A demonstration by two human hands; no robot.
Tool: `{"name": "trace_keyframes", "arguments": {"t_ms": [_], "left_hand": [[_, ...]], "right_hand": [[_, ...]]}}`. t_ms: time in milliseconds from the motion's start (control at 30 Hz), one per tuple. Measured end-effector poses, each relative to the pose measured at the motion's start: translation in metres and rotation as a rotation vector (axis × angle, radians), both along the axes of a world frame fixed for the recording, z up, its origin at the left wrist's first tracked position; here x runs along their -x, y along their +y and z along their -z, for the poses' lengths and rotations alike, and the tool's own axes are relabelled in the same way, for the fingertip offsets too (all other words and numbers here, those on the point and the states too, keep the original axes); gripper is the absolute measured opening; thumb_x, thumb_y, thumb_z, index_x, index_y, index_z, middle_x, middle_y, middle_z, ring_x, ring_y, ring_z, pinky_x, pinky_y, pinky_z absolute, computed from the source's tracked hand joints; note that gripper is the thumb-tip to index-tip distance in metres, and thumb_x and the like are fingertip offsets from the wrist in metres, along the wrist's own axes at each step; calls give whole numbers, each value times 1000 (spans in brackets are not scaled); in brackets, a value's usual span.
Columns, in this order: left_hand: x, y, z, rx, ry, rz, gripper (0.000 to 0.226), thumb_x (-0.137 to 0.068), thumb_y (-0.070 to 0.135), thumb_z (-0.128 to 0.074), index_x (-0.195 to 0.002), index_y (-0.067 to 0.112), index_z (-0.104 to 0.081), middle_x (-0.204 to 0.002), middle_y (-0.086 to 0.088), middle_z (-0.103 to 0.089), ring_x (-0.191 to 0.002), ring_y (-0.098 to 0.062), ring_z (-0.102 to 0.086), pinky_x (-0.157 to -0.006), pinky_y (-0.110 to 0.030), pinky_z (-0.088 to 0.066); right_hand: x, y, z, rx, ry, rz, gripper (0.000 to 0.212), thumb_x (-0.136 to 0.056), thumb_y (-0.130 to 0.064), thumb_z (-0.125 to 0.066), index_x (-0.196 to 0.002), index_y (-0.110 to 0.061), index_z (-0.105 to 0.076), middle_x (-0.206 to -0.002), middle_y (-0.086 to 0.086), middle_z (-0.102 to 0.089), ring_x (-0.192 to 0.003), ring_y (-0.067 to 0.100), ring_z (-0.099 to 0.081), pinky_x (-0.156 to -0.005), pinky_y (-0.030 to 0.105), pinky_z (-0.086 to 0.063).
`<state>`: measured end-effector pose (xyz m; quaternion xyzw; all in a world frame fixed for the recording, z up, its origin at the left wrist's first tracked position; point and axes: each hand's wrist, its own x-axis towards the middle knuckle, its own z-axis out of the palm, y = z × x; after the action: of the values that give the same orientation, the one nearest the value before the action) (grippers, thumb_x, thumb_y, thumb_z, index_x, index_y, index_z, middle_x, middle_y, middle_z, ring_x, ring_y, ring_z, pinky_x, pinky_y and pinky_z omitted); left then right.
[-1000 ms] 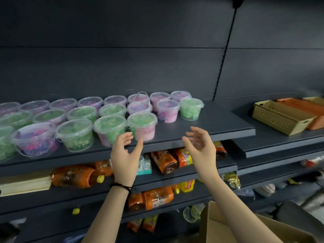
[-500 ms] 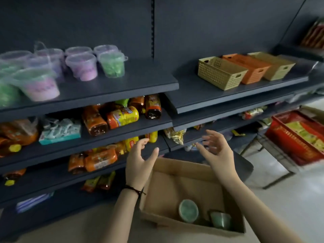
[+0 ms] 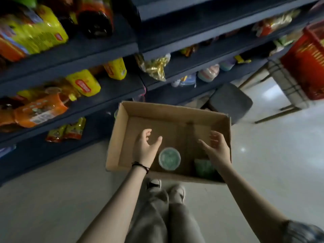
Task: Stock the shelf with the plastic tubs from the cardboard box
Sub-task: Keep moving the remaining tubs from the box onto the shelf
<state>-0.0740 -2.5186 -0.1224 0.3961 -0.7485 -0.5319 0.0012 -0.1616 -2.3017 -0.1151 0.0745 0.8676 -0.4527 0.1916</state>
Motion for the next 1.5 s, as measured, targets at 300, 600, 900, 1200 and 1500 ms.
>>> {"name": "trace_keyframes", "arguments": {"t_ms": [300,600,900,1200,1500], "left_hand": [[7,63,157,-152,-212,-6,64,-77,39,-76,-131,22,-46,-134,0,-46,-115,-10,-44,-93,-26,-38],[5,84,226,-126,-519,166,120,-55,53,-86,-149,34,-14,-155,-11,-14,-142,-33,-16,-112,-52,-27],[17,80,233,93,-626,353,134,-47,50,-88,-141,47,7,-141,-2,-10,-127,-36,-31,-95,-50,-40],[54,40,225,127,-543,347,119,-51,65,-80,-146,28,-18,-152,-1,-8,-133,-27,-35,-104,-47,-39],[86,29,243,-28,-258,78,107,-57,59,-82,-142,15,-35,-139,-5,-43,-128,-21,-43,-92,-25,-36]], "right_hand": [[4,43,165,-263,-308,58,104,-65,-51,-83,-147,-26,-23,-151,8,-27,-136,32,-33,-109,51,-37],[-7,53,227,-590,-307,-91,82,-74,-39,-78,-142,-25,-34,-148,11,-27,-132,42,-19,-110,52,-27],[13,30,234,-269,-147,-162,91,-64,-39,-86,-139,-21,-38,-151,9,-21,-136,29,-28,-110,44,-35],[21,20,242,-269,-284,-45,127,-60,-49,-87,-150,-32,1,-147,9,-36,-128,27,-45,-85,31,-43],[27,18,242,-216,-294,-61,122,-56,-51,-87,-145,-45,-3,-143,8,-41,-121,25,-50,-80,36,-49]]}}
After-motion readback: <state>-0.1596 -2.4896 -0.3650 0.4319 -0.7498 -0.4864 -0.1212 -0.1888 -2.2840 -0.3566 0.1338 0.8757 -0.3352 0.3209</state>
